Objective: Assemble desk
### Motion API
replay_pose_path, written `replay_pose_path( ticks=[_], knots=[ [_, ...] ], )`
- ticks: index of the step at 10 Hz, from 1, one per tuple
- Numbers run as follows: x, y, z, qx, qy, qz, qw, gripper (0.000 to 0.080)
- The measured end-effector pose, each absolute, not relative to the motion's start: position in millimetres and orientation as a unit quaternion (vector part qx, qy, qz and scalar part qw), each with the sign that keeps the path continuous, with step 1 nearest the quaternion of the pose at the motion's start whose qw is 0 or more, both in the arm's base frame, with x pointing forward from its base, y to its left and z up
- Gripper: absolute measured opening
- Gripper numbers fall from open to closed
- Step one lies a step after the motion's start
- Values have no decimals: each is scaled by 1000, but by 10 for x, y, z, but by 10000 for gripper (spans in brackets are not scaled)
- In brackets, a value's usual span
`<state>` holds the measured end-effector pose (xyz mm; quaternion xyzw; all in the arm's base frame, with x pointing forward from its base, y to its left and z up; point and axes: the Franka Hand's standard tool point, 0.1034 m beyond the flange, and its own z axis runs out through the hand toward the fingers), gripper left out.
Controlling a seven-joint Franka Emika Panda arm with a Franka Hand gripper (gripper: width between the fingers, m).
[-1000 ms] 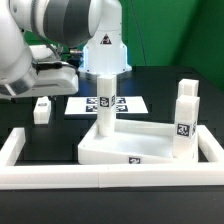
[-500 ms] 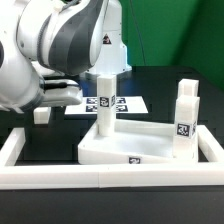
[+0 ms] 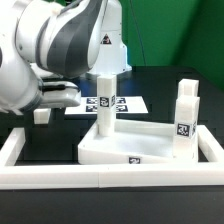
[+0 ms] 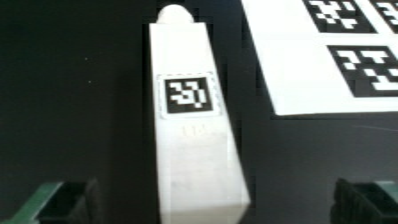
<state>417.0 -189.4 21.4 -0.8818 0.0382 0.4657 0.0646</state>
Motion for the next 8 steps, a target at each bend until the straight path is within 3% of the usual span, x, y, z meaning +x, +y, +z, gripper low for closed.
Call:
replay_pose_path(
  ticks=[2,5,7,8],
  knots=[
    [3999,-1854,118,-874,43,479,67,649],
    [4009,-1866,122,-875,44,477,67,619],
    [4009,-1870,123,-875,44,477,67,286],
    [4008,-1872,122,-875,44,477,67,286]
  ],
)
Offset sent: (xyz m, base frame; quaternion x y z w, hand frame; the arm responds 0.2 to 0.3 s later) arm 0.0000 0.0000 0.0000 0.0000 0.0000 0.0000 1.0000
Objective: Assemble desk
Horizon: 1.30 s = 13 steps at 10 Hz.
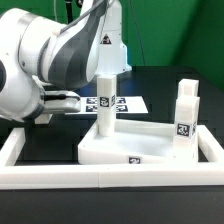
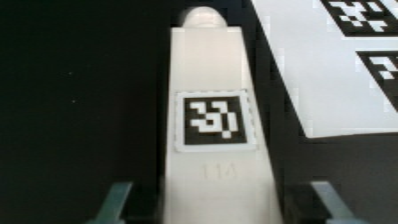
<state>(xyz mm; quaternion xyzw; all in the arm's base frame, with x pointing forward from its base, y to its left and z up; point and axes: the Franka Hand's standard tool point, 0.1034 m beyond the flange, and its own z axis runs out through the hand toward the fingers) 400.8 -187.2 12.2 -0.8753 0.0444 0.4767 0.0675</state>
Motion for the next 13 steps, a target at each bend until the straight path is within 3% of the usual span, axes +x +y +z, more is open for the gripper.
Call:
replay_pose_path(
  ticks=[7,9,10,11,13],
  knots=[
    [4027,-1874,164,-875,44,477,68,288],
    [4369,-1792,627,-894,33,442,67,289],
    [4468,-1720,898,-903,30,422,72,290],
    [4481,-1688,1058,-908,33,413,71,290],
    [4542,-1741,998,-937,34,343,61,290]
  ],
)
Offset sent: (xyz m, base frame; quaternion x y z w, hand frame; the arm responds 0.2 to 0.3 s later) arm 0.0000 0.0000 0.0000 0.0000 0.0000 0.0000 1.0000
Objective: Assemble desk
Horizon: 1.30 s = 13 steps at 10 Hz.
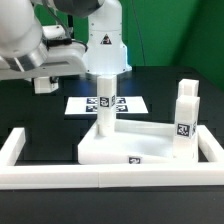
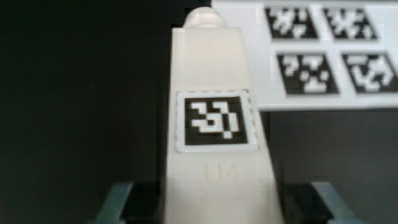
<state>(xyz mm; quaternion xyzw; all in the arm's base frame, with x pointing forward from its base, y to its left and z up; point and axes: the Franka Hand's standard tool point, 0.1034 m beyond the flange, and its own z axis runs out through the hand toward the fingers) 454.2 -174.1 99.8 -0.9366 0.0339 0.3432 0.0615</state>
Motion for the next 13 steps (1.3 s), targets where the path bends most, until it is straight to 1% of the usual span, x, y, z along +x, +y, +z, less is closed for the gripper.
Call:
replay_pose_path(
  ticks=[2,3,4,5,6,7,8,9,10,11,12,13],
  knots=[
    [4589,-1768,1027,-954,32,294,53,290],
    [4777,-1741,1156,-966,23,256,44,290],
    [5035,-1572,1544,-978,4,206,43,290],
    [5187,-1455,1836,-984,-6,171,44,290],
    [5427,-1442,2104,-994,-16,99,32,290],
    [5439,-1469,2103,-998,-16,53,26,290],
    [5414,-1490,2058,-999,-11,22,24,290],
    [5455,-1497,2081,-1000,-6,-13,18,290],
    [5571,-1400,2115,-998,8,-62,8,290],
    [5681,-1272,2131,-996,15,-88,13,290],
    [5805,-1258,2112,-990,29,-136,7,290],
    [5865,-1217,2057,-985,42,-169,-1,290]
  ],
)
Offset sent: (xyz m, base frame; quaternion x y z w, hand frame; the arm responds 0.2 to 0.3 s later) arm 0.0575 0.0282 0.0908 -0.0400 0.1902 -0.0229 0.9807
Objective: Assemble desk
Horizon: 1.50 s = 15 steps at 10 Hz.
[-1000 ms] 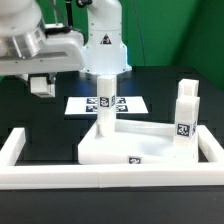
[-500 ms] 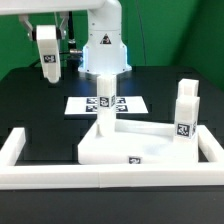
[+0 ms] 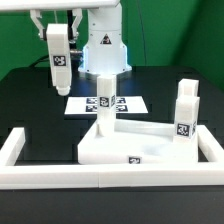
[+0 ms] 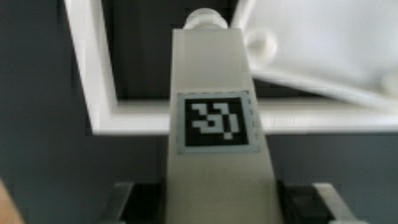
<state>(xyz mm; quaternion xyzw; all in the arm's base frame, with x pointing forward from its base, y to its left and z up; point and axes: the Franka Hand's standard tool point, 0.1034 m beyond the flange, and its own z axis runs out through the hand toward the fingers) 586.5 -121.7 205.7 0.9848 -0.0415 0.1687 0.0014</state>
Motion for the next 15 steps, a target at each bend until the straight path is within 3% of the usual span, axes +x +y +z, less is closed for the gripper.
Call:
replay_pose_path(
  ticks=[1,2,3,6,8,11,15],
  knots=[
    [5917,-1140,2017,980,-47,193,7,290],
    [5904,-1119,1973,970,-54,234,28,290],
    [5818,-1091,1892,971,-52,231,29,290],
    [5810,-1096,1874,972,-51,226,28,290],
    [5811,-977,1767,975,-44,218,25,290],
    [6016,-685,1686,977,-54,204,4,290],
    [5997,-739,1535,978,-56,198,14,290]
  ],
)
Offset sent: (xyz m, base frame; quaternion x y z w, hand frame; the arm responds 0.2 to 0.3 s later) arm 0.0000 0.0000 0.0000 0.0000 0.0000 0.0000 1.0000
